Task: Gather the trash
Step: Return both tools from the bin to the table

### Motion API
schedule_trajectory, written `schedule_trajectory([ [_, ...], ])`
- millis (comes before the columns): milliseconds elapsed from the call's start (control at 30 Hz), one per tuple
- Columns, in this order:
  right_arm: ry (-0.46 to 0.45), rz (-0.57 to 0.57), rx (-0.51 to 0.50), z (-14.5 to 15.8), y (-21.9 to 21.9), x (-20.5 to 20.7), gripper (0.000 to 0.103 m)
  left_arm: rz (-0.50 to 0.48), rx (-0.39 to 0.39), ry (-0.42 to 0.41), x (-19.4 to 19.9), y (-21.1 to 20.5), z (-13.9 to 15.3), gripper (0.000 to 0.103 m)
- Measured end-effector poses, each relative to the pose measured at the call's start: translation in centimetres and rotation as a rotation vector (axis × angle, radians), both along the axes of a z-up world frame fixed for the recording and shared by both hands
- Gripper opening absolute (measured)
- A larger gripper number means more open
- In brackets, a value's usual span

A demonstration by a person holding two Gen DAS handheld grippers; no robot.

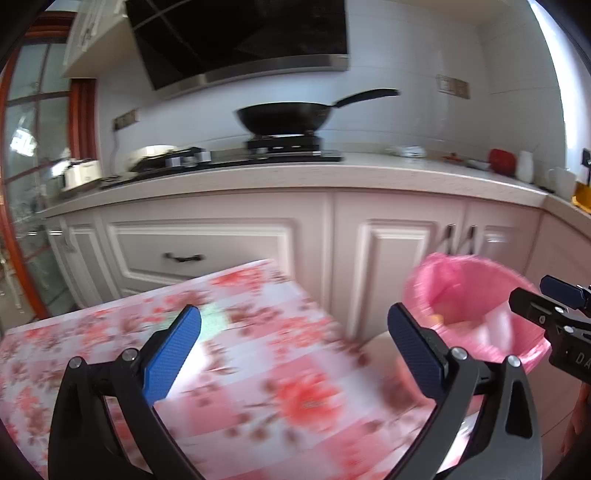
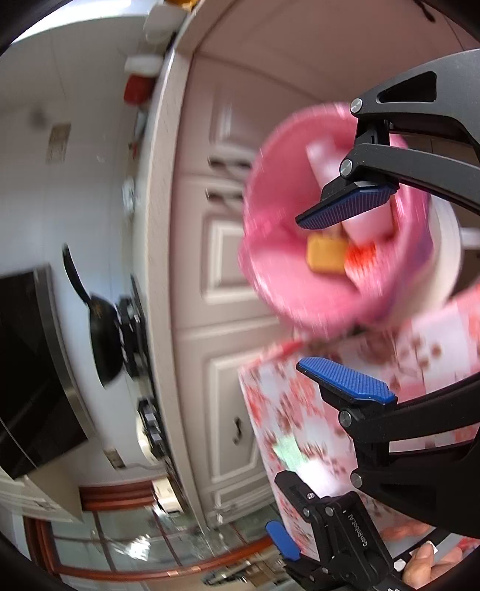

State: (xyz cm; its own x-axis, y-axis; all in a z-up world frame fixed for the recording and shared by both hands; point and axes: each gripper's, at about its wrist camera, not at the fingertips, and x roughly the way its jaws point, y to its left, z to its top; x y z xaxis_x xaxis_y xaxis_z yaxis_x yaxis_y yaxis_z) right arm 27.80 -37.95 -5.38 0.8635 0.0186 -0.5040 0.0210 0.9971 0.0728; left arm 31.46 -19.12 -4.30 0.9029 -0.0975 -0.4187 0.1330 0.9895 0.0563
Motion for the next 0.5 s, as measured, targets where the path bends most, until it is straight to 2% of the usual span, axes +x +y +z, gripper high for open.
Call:
schedule_trajectory([
  [300, 0.067, 0.123, 0.006, -3.0, 9.4, 0.9, 0.073, 0.174, -0.003, 0.018, -4.4, 11.9, -1.8, 0.098],
  [500, 0.109, 0.175, 0.002, -4.5, 14.2, 2.0, 0.073, 0.267, -0.001, 0.037, -6.9, 18.1, -3.4, 0.098],
])
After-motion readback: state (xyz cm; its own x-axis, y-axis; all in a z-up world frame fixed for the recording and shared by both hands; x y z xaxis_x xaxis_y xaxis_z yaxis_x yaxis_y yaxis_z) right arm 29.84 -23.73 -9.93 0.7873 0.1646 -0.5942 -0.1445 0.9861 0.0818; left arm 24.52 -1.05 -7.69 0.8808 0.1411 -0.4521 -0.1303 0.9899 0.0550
